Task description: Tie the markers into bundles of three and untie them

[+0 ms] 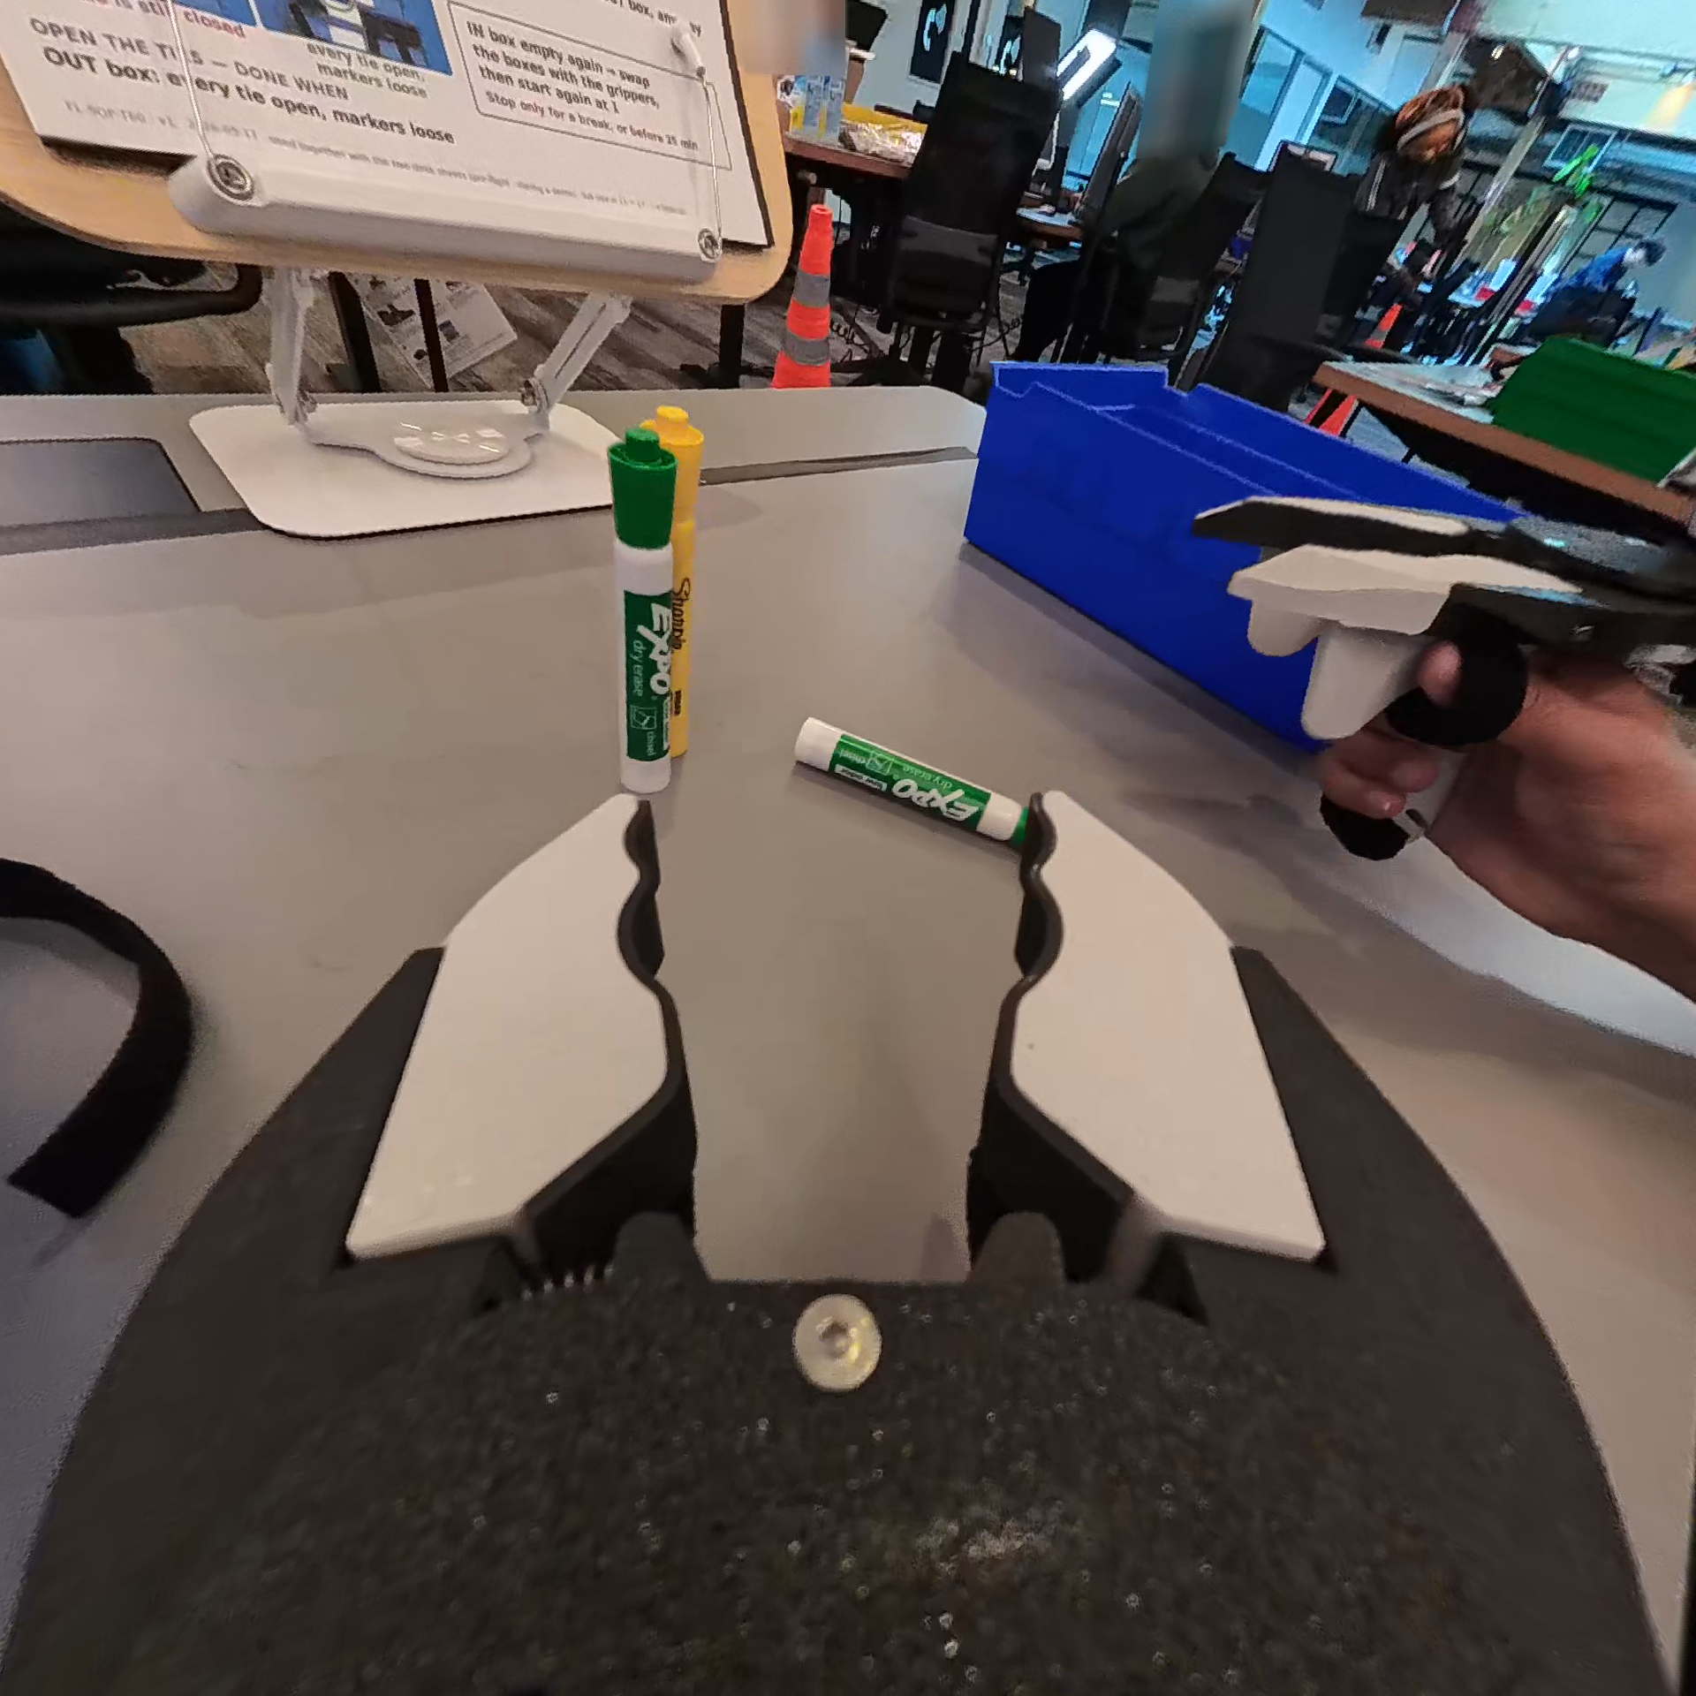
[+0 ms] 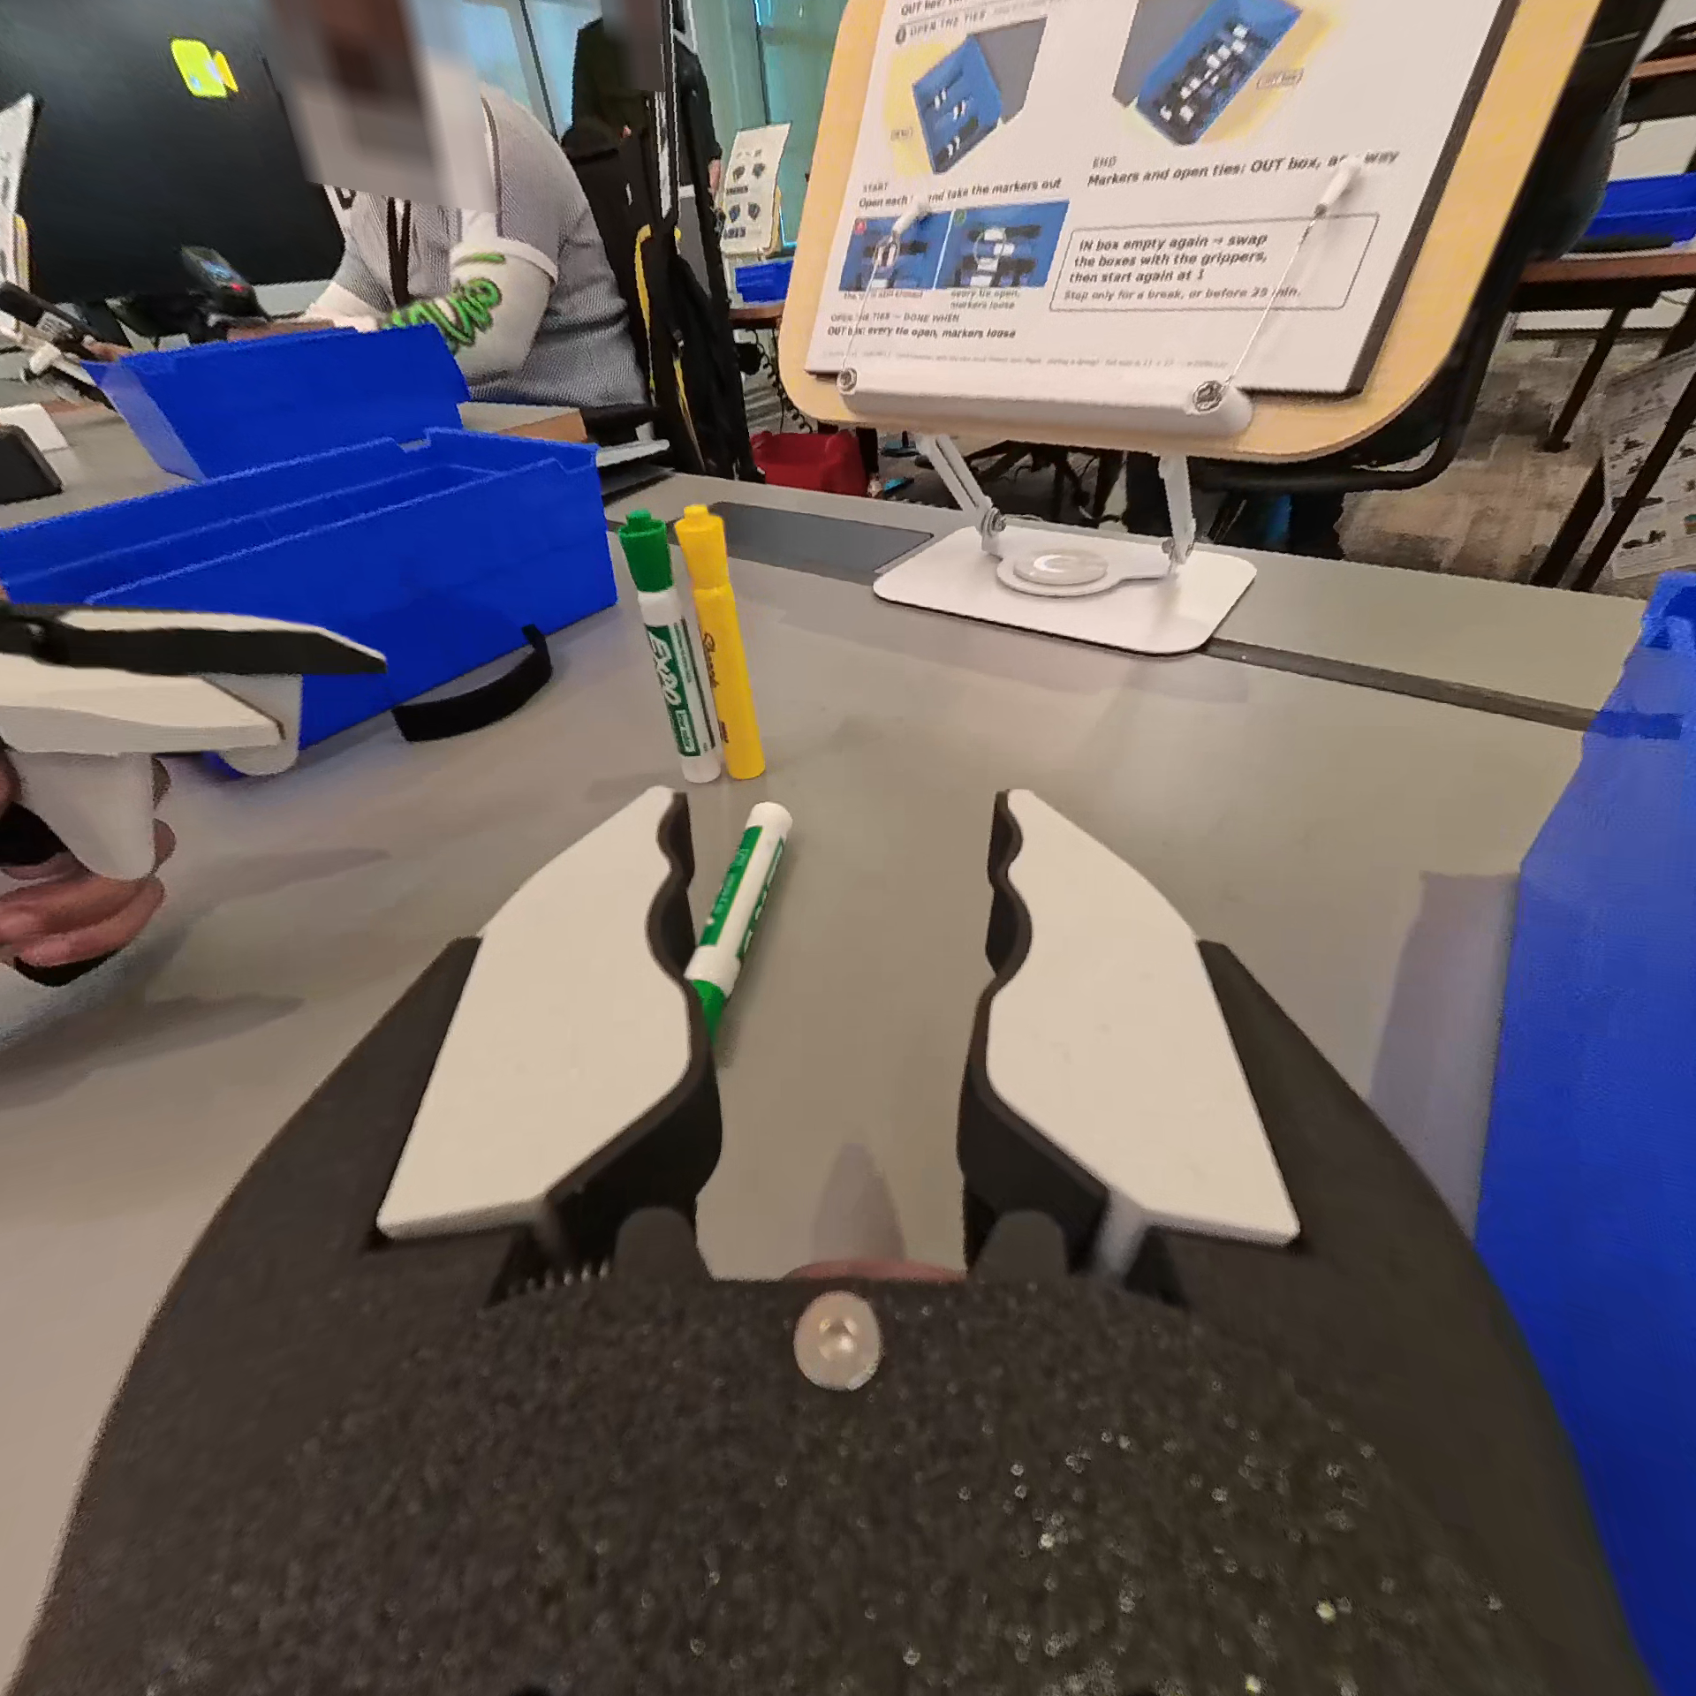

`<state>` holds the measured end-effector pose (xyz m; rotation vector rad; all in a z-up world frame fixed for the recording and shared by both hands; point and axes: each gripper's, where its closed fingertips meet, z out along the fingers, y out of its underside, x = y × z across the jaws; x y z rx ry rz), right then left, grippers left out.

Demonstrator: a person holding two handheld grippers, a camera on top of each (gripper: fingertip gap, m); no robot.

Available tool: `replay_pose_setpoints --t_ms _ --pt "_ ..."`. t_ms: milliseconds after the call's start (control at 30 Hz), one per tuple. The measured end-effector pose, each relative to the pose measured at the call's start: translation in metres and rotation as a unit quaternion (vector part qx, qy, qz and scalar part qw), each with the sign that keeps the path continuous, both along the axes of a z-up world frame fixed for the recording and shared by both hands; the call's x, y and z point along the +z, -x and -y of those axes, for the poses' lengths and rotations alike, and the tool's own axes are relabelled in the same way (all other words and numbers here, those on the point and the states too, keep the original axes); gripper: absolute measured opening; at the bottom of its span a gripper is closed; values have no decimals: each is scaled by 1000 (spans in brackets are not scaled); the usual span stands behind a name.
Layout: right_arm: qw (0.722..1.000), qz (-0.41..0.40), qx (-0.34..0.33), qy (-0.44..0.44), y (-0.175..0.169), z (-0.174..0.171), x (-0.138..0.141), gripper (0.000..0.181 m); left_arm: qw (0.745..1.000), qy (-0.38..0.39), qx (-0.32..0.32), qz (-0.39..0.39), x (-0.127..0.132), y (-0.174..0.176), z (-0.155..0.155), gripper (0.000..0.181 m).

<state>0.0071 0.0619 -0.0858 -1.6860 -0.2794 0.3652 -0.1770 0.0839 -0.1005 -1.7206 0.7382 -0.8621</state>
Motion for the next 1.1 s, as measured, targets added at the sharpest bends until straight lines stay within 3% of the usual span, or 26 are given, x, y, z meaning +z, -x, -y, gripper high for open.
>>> replay_pose_setpoints --t_ms 200,500,733,967,1100 --pt "999 31 1 4 3 0 -7 60 1000 -10 -7 -28 -7 -6 2 75" --pt "997 70 -7 19 10 7 -12 60 1000 10 -8 -10 -5 -3 4 74" --pt "993 88 -6 75 13 5 -26 64 1000 11 -14 -20 -11 -2 4 73" --pt "973 99 57 200 54 17 -61 65 999 7 -18 -25 -11 -2 9 72" --pt "958 147 35 245 62 17 -77 58 999 -11 -25 -41 -12 -7 10 71"
